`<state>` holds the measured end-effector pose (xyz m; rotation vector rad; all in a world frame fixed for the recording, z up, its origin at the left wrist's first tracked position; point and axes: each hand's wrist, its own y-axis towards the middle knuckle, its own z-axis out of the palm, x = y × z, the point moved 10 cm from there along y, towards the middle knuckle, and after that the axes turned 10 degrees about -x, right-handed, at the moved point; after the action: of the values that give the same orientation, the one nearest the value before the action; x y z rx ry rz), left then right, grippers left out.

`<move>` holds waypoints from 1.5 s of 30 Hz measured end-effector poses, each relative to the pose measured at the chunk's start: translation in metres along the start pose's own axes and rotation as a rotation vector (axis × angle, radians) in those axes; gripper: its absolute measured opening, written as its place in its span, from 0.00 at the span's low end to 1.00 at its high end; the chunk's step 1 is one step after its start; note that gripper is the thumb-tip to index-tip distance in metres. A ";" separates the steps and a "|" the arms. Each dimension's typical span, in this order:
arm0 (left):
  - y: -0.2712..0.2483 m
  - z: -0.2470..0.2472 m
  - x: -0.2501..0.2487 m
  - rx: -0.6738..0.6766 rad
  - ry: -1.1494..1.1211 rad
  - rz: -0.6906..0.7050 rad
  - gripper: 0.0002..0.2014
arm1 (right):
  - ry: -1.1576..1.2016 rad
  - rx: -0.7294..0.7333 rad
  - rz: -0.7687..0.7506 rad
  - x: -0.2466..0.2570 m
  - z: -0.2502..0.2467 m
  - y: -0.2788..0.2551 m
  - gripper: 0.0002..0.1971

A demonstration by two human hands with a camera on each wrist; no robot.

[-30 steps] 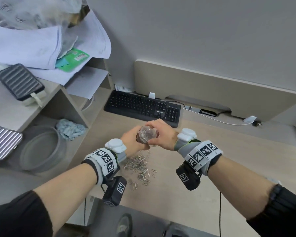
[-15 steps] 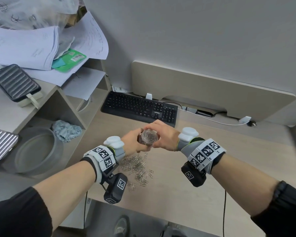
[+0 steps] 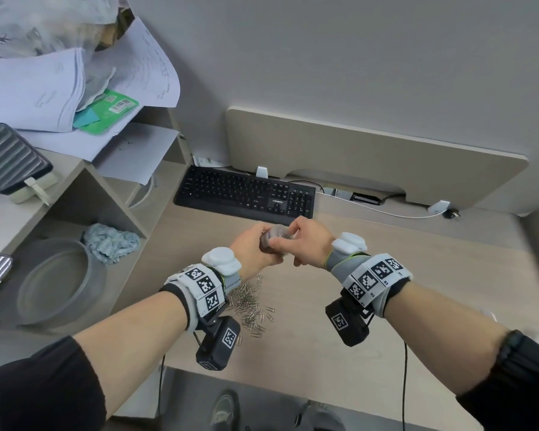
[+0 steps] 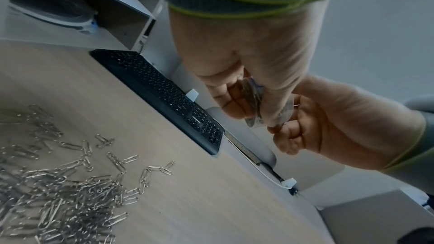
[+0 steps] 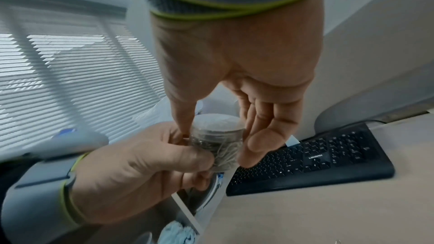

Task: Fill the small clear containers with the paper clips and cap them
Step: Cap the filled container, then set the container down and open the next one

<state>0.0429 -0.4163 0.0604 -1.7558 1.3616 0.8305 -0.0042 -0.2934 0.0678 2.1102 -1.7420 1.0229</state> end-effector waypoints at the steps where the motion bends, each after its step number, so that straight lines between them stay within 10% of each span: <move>1: 0.001 0.005 -0.005 -0.003 0.022 0.016 0.27 | 0.027 -0.005 0.025 -0.005 -0.005 -0.001 0.25; 15: 0.024 0.211 -0.073 0.292 0.323 0.219 0.27 | 0.114 -0.163 0.325 -0.201 -0.082 -0.052 0.29; 26: 0.020 0.433 -0.104 0.546 0.473 0.271 0.29 | 0.079 -0.237 0.573 -0.457 -0.185 -0.124 0.25; 35: 0.040 0.508 -0.103 0.539 0.577 0.239 0.33 | -0.089 -0.418 0.764 -0.591 -0.245 -0.174 0.35; 45: 0.043 0.527 -0.091 0.512 0.691 0.246 0.34 | -0.255 -0.232 0.759 -0.621 -0.225 -0.180 0.26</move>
<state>-0.0435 0.0749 -0.1376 -1.5214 2.0443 -0.0637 0.0450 0.3648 -0.1127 1.4919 -2.7347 0.6466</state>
